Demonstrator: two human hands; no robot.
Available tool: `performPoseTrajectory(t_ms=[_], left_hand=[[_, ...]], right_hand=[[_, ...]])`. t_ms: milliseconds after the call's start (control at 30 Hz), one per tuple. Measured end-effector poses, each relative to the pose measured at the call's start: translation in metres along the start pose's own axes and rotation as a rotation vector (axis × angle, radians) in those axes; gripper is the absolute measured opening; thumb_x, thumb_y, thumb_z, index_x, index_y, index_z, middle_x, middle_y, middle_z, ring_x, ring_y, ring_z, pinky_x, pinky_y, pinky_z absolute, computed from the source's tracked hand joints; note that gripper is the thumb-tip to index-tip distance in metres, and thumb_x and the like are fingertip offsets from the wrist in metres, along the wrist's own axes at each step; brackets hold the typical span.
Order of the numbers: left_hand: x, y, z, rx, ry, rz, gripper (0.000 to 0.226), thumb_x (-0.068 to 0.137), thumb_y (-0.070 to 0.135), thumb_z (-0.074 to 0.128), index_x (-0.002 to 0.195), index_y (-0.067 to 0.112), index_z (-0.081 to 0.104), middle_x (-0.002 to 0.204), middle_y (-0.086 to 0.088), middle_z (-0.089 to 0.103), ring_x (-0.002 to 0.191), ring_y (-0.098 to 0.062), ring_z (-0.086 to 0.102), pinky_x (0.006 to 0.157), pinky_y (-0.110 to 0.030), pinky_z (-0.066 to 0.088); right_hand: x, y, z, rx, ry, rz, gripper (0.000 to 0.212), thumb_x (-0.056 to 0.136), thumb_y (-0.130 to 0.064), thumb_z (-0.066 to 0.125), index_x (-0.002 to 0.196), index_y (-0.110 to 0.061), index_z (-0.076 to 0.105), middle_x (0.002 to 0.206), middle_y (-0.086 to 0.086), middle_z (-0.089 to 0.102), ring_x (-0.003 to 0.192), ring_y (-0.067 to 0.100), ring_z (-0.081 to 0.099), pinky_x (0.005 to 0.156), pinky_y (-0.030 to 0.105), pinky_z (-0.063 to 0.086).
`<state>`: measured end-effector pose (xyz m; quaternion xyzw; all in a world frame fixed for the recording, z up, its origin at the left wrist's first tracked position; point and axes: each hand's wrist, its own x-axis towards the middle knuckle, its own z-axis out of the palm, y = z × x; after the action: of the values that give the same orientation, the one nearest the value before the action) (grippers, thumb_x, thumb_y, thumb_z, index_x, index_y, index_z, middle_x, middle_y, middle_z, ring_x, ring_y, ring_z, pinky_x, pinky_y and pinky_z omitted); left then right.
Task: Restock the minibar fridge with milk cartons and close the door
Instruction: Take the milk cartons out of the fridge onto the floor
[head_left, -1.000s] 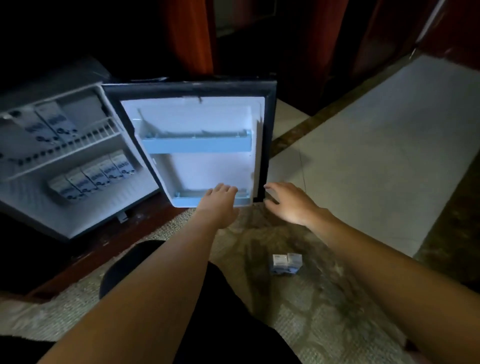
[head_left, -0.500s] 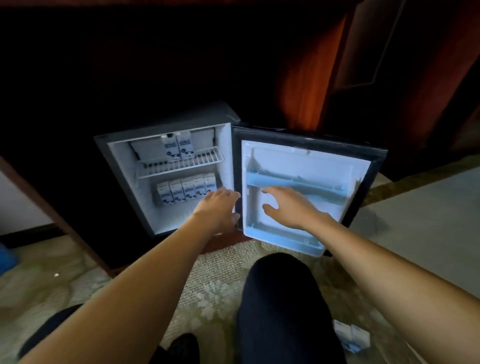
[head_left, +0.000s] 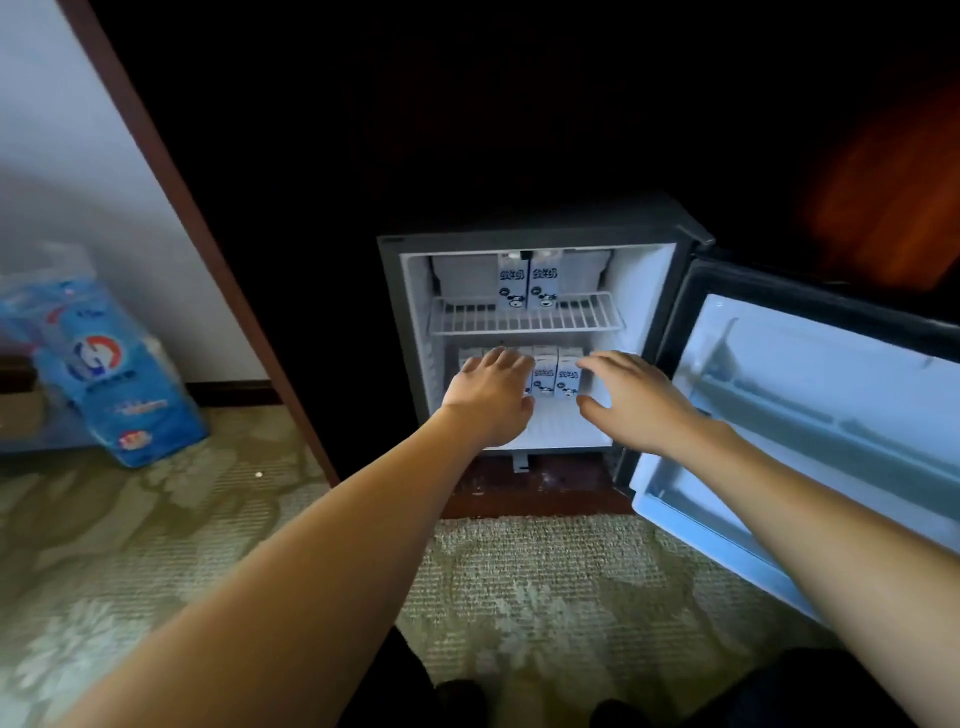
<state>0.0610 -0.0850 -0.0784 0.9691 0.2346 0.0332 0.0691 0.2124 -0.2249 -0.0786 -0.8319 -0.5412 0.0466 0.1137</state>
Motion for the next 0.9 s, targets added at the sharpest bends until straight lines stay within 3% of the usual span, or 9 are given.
performPoseTrajectory(t_ms=[300,467,600,767,833,900], left_hand=[[0.057,-0.045,0.036,-0.115,0.091,-0.085,0.062,0.101,0.033,0.049,0.155,0.016,0.024,0.162,-0.003,0.021,0.150,-0.023,0.018,0.121,-0.040,0.019],[0.099,-0.065,0.046,-0.201,0.059,-0.197,0.071,0.101,0.035,0.048,0.159,0.018,0.009,0.167,-0.003,0.006,0.152,-0.026,0.012,0.120,-0.045,0.020],[0.131,-0.081,0.050,-0.303,0.084,-0.234,0.066,0.096,0.028,0.054,0.151,0.019,0.019,0.153,-0.006,0.032,0.141,-0.028,0.033,0.115,-0.052,0.034],[0.165,-0.091,0.056,-0.370,0.135,-0.240,0.064,0.096,0.022,0.055,0.152,0.015,0.023,0.151,-0.007,0.039,0.141,-0.027,0.036,0.118,-0.048,0.031],[0.174,-0.091,0.059,-0.441,0.140,-0.248,0.064,0.097,0.021,0.056,0.152,0.018,0.023,0.147,-0.007,0.044,0.135,-0.028,0.042,0.115,-0.045,0.033],[0.184,-0.091,0.061,-0.539,0.178,-0.263,0.072,0.094,0.022,0.060,0.151,0.032,0.018,0.139,-0.007,0.052,0.126,-0.032,0.051,0.110,-0.051,0.040]], right_hand=[[0.089,0.003,0.035,0.008,0.028,-0.019,0.060,0.099,-0.036,0.052,0.153,-0.018,0.032,0.161,0.001,0.028,0.148,0.021,0.026,0.119,0.040,0.026],[0.134,0.012,0.054,0.073,0.064,0.023,0.069,0.098,-0.034,0.055,0.156,-0.015,0.023,0.165,0.003,0.018,0.152,0.024,0.017,0.121,0.046,0.025],[0.165,0.020,0.064,0.175,0.115,0.091,0.075,0.097,-0.031,0.056,0.156,-0.010,0.016,0.163,0.010,0.020,0.150,0.030,0.022,0.119,0.049,0.030],[0.193,0.030,0.074,0.314,0.132,0.156,0.093,0.099,-0.030,0.058,0.158,-0.009,-0.011,0.168,0.008,-0.003,0.154,0.027,0.007,0.121,0.041,0.023],[0.204,0.035,0.079,0.402,0.159,0.182,0.096,0.098,-0.031,0.059,0.158,-0.010,-0.013,0.168,0.010,0.003,0.154,0.028,0.010,0.118,0.039,0.028],[0.215,0.039,0.082,0.490,0.193,0.202,0.097,0.095,-0.033,0.061,0.159,-0.014,-0.011,0.164,0.012,0.020,0.149,0.029,0.026,0.112,0.037,0.038]])
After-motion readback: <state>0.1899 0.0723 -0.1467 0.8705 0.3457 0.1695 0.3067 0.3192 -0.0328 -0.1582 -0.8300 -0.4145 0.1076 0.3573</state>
